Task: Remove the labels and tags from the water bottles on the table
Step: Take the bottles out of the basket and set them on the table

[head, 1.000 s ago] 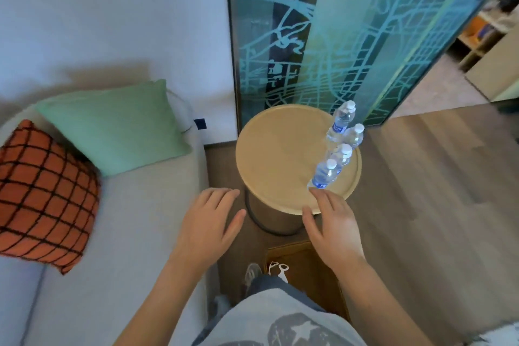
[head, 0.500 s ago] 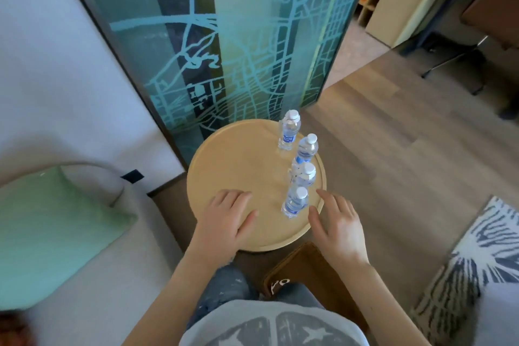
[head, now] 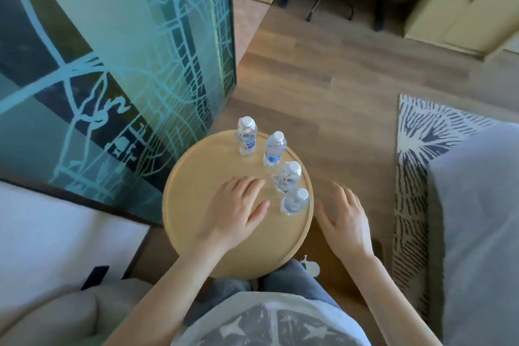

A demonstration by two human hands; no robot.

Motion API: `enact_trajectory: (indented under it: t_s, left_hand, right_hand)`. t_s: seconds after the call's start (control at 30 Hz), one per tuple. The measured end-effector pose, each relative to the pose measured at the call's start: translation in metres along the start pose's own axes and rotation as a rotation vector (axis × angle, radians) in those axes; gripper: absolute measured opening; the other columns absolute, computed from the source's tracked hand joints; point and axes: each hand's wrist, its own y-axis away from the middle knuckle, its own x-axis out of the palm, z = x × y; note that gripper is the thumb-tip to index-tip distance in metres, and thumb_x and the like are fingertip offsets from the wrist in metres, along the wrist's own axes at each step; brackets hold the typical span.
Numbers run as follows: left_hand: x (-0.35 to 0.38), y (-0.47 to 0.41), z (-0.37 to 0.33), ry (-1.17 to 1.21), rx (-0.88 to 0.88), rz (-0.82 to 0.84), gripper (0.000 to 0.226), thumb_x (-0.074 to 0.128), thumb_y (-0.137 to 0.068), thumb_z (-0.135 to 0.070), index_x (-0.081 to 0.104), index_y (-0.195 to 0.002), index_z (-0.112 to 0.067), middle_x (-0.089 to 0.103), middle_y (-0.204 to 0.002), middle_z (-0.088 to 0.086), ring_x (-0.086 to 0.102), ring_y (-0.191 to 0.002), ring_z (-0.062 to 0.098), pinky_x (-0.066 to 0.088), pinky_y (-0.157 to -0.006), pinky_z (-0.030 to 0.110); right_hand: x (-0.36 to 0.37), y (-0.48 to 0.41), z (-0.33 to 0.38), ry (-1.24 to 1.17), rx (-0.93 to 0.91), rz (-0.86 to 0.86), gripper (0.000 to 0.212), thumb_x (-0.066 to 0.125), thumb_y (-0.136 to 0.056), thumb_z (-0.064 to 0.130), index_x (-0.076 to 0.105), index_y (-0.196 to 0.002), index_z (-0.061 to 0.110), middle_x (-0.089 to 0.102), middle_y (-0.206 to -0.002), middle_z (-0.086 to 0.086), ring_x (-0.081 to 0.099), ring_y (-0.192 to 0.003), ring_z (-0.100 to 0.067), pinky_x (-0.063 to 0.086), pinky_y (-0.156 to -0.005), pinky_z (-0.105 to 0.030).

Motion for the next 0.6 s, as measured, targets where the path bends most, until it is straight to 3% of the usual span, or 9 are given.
enact_trajectory:
  t_s: [0.1,0.23,0.37,0.5,0.6]
  left_hand:
    - [0.004,-0.009,0.010,0.044,0.034,0.029,0.046,0.044,-0.096,-0.038,0.065,-0.120,-0.005,0.067,-0.116,0.008,0.064,-0.100,0.029,0.055,-0.082,0.042]
    - [0.017,-0.018,0.018,0.071,0.052,0.112,0.052,0.040,-0.097,-0.039,0.063,-0.124,-0.001,0.066,-0.120,0.012,0.063,-0.106,0.032,0.054,-0.087,0.046]
    - [0.032,-0.026,0.021,0.092,0.041,0.179,0.056,0.037,-0.096,-0.041,0.062,-0.126,-0.001,0.065,-0.122,0.013,0.061,-0.108,0.033,0.053,-0.089,0.045]
    - [0.052,-0.034,0.027,0.100,0.014,0.218,0.056,0.035,-0.096,-0.041,0.061,-0.127,-0.002,0.064,-0.124,0.011,0.060,-0.111,0.032,0.052,-0.090,0.044]
    - [0.071,-0.040,0.032,0.122,-0.017,0.228,0.051,0.041,-0.097,-0.037,0.061,-0.126,0.000,0.065,-0.121,0.013,0.061,-0.109,0.033,0.052,-0.090,0.044]
  right_hand:
    - [0.011,0.005,0.002,-0.046,0.058,-0.015,0.047,0.056,-0.092,0.039,0.053,-0.133,0.016,0.065,-0.124,-0.005,0.054,-0.113,-0.019,0.046,-0.089,-0.031]
    - [0.030,0.009,-0.008,-0.130,0.189,0.034,0.065,0.071,-0.089,0.038,0.038,-0.145,0.034,0.047,-0.142,0.013,0.045,-0.125,-0.002,0.041,-0.093,-0.022]
    - [0.051,0.005,-0.023,-0.209,0.282,0.098,0.077,0.071,-0.082,0.048,0.027,-0.145,0.047,0.031,-0.135,0.035,0.037,-0.123,0.011,0.038,-0.087,-0.013]
    - [0.080,0.001,-0.046,-0.272,0.390,0.128,0.086,0.069,-0.070,0.061,0.027,-0.144,0.048,0.031,-0.131,0.035,0.035,-0.116,0.016,0.037,-0.083,-0.011]
    - [0.110,-0.001,-0.068,-0.322,0.455,0.183,0.094,0.076,-0.066,0.057,0.026,-0.145,0.048,0.032,-0.134,0.031,0.035,-0.114,0.021,0.036,-0.086,-0.012]
